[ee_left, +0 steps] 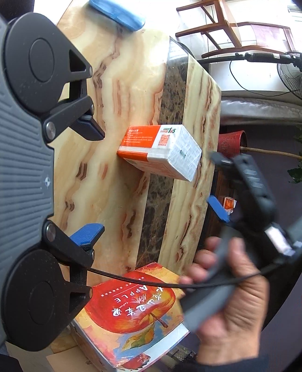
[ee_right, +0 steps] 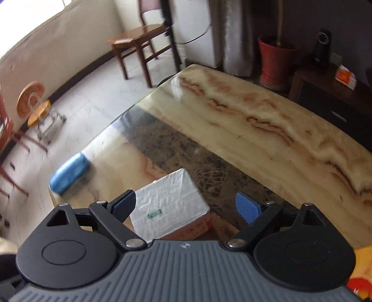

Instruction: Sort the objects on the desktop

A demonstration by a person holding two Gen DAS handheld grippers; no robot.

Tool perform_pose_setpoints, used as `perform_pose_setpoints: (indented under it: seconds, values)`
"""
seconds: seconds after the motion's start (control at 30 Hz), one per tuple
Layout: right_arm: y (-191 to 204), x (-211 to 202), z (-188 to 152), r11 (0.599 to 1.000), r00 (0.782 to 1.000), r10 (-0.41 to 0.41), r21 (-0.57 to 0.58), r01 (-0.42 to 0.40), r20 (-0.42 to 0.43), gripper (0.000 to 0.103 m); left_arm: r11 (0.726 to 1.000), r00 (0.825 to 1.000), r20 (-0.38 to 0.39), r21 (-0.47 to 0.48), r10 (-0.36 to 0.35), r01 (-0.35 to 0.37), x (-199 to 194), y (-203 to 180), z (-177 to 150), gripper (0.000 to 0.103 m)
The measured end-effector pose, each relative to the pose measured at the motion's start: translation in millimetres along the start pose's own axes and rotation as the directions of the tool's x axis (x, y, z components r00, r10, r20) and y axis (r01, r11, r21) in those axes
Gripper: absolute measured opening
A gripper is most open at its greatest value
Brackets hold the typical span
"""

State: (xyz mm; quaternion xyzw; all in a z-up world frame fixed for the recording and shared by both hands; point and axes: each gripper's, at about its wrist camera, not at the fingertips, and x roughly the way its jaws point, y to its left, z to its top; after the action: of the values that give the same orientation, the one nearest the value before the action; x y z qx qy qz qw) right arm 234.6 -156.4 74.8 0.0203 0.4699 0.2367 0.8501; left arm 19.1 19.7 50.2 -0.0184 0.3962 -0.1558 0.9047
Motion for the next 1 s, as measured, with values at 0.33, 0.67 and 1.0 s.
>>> perform_pose_setpoints:
  seconds: [0.33,0.67,1.0]
  values:
    - [-16,-131,14,0.968,0.99,-0.101,0.24,0.076,0.094,0.091,1.0,1.0,0.007,0.023,0.01,-0.01,-1,-5,-2,0.08]
    - [45,-263,-79,0.826,0.971,0.101,0.525,-0.204,0.218,0.093,0.999,1.0,0.021,0.035,0.009,-0.009,-5,-14,-2,0.08]
    - [94,-328,-112,0.618,0.807,0.391,0.523,-0.587,0.443,0.095,1.0,0.999,0.052,-0.002,0.001,0.0,-29,-10,18,0.081]
